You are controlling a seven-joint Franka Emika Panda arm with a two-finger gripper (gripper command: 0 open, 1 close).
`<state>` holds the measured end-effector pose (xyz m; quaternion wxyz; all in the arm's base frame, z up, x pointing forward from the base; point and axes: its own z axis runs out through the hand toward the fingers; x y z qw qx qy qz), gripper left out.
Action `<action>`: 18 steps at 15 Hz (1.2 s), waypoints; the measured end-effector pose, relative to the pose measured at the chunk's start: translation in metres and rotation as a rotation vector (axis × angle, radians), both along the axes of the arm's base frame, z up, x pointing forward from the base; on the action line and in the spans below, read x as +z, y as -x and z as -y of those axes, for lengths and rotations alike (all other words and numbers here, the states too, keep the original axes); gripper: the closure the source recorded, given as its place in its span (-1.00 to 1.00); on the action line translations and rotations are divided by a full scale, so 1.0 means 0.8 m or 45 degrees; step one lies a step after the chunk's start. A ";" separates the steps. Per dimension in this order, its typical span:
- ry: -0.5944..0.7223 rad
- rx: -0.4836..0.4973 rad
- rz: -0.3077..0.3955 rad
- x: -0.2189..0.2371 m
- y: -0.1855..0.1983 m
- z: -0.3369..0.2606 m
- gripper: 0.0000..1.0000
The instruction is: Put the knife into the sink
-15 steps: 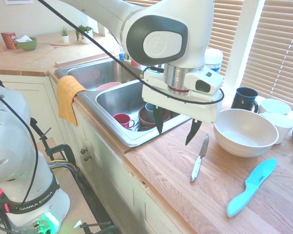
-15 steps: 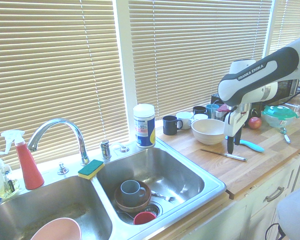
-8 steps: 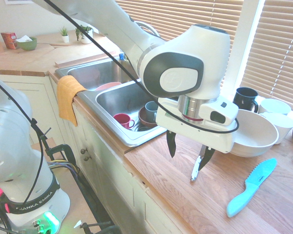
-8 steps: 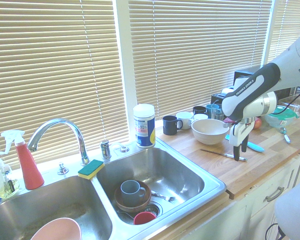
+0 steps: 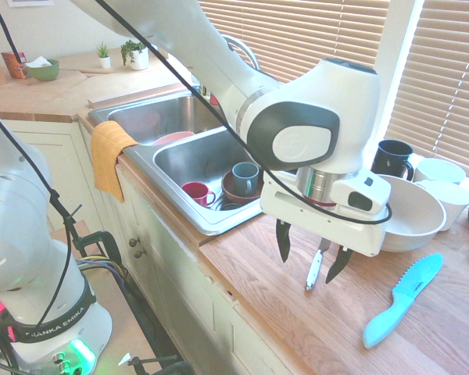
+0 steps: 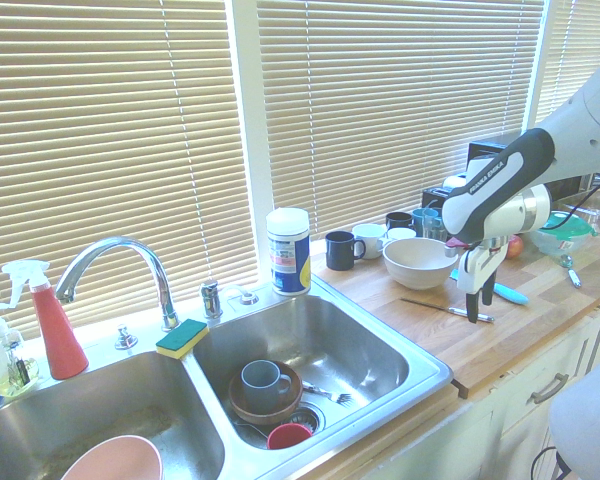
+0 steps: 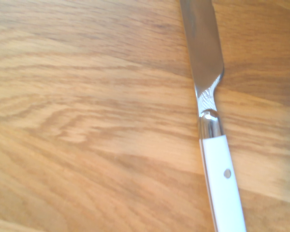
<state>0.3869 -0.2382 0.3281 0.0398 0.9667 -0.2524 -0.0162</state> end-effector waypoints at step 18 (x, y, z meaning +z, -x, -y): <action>-0.015 0.026 -0.031 -0.018 -0.007 -0.013 1.00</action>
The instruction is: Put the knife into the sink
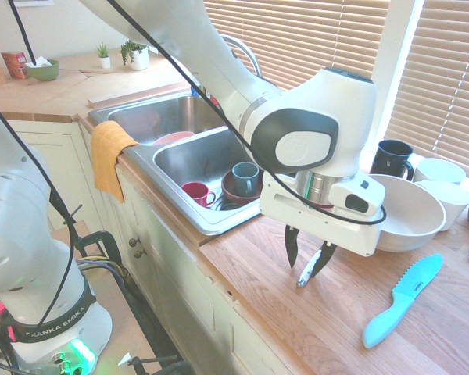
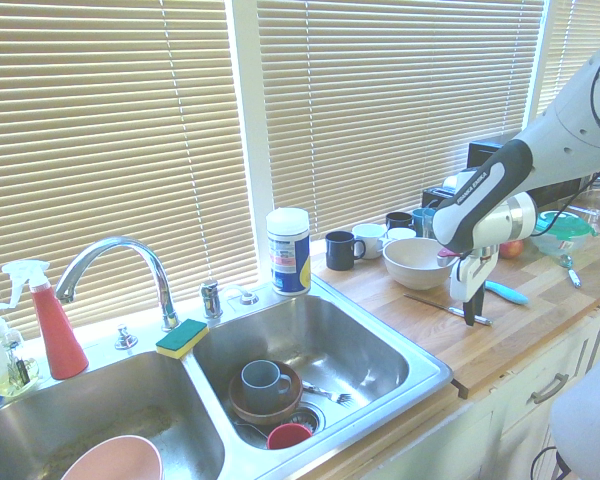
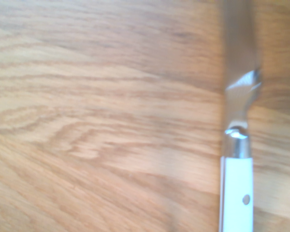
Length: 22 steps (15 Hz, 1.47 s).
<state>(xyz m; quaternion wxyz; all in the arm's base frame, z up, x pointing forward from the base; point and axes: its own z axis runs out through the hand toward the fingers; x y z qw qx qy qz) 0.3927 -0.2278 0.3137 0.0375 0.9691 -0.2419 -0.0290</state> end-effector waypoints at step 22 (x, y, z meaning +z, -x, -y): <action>-0.045 -0.131 0.139 0.074 -0.068 -0.164 1.00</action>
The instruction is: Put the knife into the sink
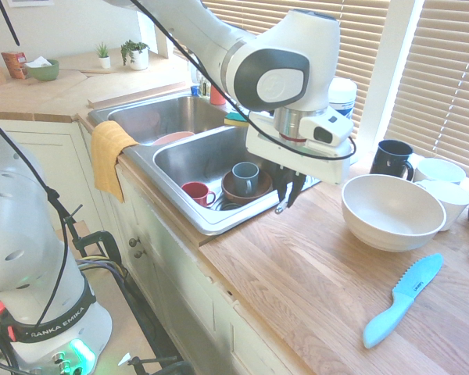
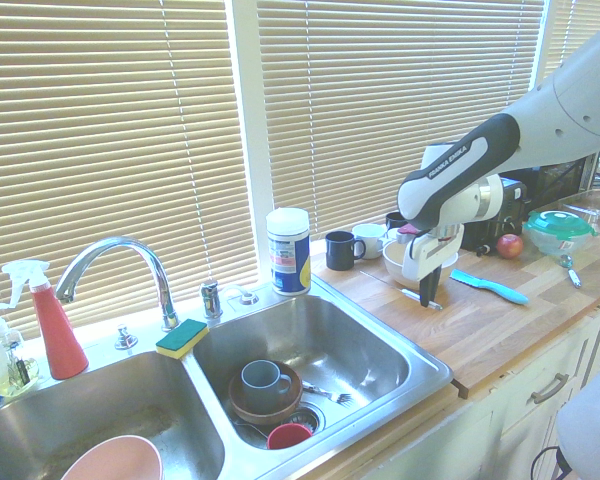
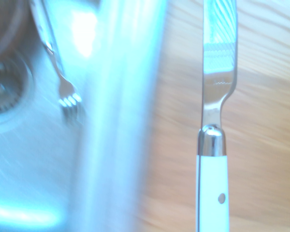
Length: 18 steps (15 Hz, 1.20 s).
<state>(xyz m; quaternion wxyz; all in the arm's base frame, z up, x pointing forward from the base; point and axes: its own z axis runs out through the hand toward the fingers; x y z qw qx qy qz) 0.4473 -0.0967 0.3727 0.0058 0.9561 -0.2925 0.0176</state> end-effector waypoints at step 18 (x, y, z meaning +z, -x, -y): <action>0.089 -0.383 0.052 -0.113 0.001 -0.296 1.00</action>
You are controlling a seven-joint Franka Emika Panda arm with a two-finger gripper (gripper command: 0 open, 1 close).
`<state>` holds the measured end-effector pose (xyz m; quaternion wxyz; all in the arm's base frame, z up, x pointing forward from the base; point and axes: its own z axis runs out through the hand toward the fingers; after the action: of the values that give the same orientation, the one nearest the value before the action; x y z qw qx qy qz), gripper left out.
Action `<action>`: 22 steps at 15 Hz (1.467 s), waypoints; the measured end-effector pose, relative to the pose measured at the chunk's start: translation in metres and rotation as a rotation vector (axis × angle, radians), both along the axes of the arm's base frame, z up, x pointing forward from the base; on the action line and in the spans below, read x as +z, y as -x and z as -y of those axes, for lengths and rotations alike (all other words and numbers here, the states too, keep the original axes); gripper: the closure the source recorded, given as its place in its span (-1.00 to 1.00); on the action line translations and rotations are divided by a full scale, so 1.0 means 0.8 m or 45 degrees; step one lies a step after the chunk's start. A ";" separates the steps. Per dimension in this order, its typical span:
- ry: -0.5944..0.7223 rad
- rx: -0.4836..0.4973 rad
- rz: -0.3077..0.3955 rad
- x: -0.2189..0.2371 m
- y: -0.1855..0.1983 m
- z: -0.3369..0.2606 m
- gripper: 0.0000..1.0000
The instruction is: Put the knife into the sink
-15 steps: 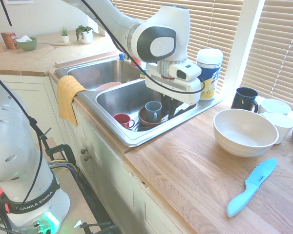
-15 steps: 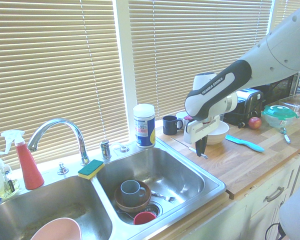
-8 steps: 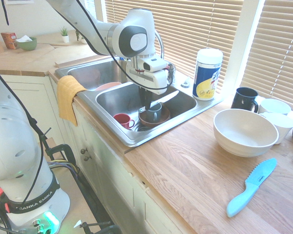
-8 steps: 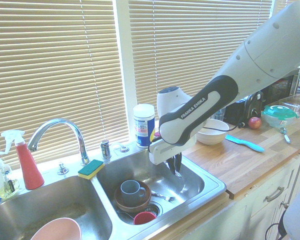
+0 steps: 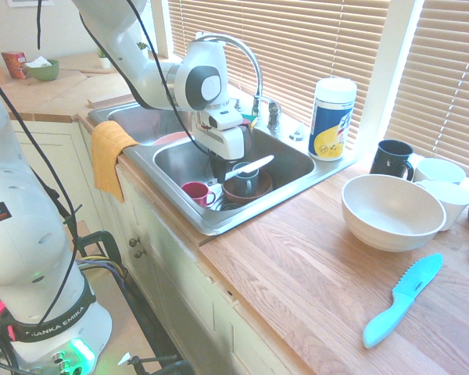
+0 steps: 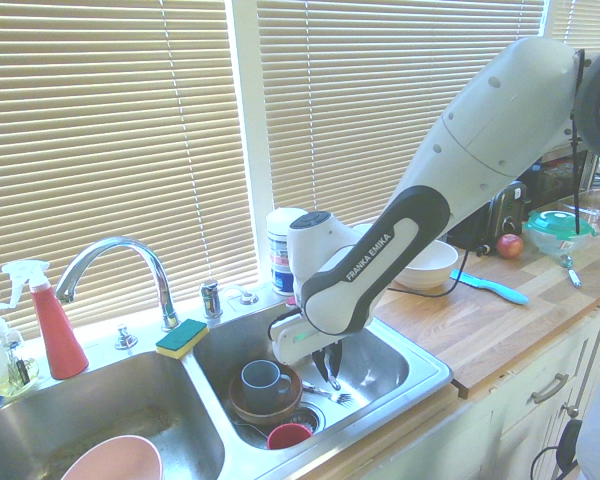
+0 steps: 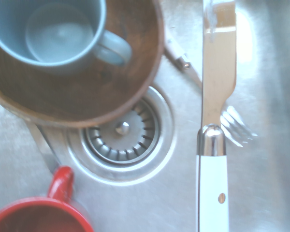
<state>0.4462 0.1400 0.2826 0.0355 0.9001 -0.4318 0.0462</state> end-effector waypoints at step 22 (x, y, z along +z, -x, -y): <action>-0.119 -0.077 -0.043 -0.168 -0.033 0.019 1.00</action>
<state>0.4723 0.1249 0.1479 0.0021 0.8880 -0.4598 0.0098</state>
